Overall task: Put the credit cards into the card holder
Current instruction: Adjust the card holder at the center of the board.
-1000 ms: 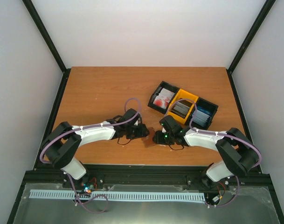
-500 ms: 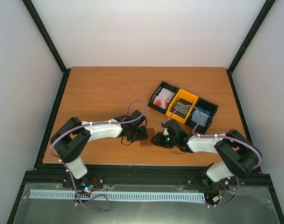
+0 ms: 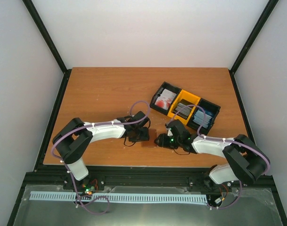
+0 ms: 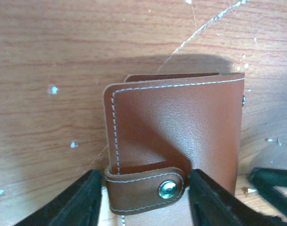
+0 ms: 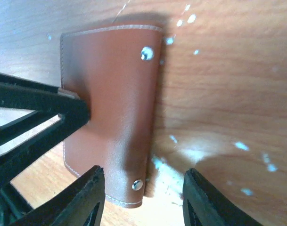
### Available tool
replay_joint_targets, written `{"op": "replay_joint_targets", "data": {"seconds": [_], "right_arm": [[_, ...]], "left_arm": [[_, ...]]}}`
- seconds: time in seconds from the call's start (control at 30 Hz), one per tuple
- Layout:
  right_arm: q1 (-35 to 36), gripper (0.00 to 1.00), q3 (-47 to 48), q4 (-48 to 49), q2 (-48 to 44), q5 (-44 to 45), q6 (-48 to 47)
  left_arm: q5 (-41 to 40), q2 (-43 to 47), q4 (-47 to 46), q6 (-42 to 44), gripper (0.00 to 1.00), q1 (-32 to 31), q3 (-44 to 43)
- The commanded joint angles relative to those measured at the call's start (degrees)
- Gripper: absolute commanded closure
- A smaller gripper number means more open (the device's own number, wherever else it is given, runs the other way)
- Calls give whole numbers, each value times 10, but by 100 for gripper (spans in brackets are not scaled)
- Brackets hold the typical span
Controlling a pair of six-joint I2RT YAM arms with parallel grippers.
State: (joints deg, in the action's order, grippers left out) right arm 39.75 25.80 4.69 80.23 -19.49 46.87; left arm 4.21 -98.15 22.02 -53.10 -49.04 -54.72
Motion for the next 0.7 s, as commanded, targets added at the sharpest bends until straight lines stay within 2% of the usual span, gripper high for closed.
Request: {"op": "replay_joint_targets", "data": {"seconds": [0.0,0.03,0.13,0.3,0.43,0.57,0.67], "right_arm": [[-6,52,61,-138,-16,92,-66],[-7,52,79,-153,-9,105,-76],[-10,52,130,-157,33,124,-94],[-13,52,206,-146,122,107,-135],[-19,53,243,-147,169,53,-172],[-19,57,240,-166,163,35,-186],[-19,59,212,-180,134,35,-187]], "left_arm": [[-31,39,17,17,39,-6,-5],[-35,55,15,14,35,-6,2],[-30,109,0,-4,34,-6,42],[19,169,-42,-53,38,-6,127],[33,197,-64,-81,39,-6,172],[68,212,-92,-69,41,-5,193],[143,223,-141,-47,46,-7,223]]}}
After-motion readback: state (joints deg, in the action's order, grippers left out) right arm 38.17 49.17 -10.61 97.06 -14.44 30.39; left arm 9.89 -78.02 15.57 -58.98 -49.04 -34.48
